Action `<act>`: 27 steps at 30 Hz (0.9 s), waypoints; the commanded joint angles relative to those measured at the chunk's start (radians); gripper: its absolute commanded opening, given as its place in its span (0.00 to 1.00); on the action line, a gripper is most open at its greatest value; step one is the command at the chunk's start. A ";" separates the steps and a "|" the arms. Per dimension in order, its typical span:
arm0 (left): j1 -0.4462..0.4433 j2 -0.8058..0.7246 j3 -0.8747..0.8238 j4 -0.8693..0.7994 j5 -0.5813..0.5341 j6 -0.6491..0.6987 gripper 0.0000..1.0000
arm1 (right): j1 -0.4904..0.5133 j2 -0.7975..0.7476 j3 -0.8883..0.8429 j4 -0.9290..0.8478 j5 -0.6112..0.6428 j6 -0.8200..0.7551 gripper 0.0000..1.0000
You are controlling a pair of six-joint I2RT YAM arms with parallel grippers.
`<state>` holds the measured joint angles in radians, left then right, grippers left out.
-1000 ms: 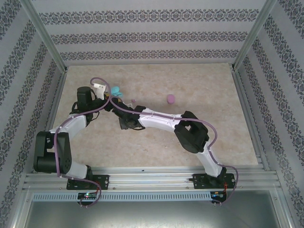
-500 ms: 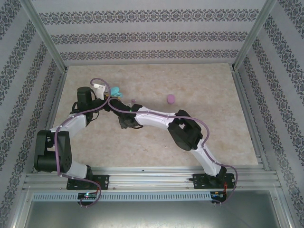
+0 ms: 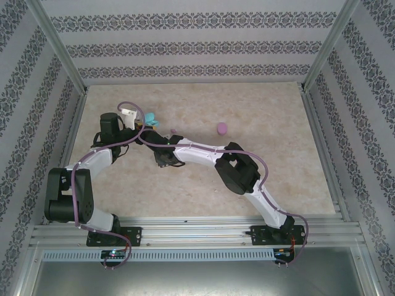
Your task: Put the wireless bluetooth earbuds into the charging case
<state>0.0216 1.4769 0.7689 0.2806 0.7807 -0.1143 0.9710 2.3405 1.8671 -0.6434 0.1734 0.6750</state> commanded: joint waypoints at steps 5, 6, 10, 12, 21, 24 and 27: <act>0.001 -0.006 -0.008 0.065 0.070 -0.014 0.09 | -0.021 -0.109 -0.136 0.050 0.003 -0.009 0.18; 0.000 -0.008 -0.010 0.069 0.074 -0.017 0.09 | -0.024 -0.133 -0.161 0.062 0.003 -0.009 0.18; 0.000 -0.021 -0.023 0.091 0.087 -0.030 0.09 | -0.031 -0.241 -0.249 0.098 0.011 -0.010 0.18; -0.001 -0.037 -0.038 0.111 0.091 -0.038 0.09 | -0.031 -0.307 -0.296 0.114 0.017 -0.012 0.18; -0.028 -0.118 -0.114 0.252 0.177 -0.092 0.06 | -0.035 -0.654 -0.528 0.198 0.012 -0.033 0.17; -0.067 -0.147 -0.137 0.260 0.205 -0.073 0.06 | -0.045 -0.763 -0.590 0.202 -0.009 -0.045 0.17; -0.129 -0.185 -0.158 0.263 0.227 -0.039 0.06 | -0.072 -0.865 -0.655 0.230 -0.083 -0.044 0.17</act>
<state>-0.0586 1.3376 0.6342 0.4728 0.9421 -0.1833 0.9253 1.5455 1.2705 -0.4458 0.1493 0.6479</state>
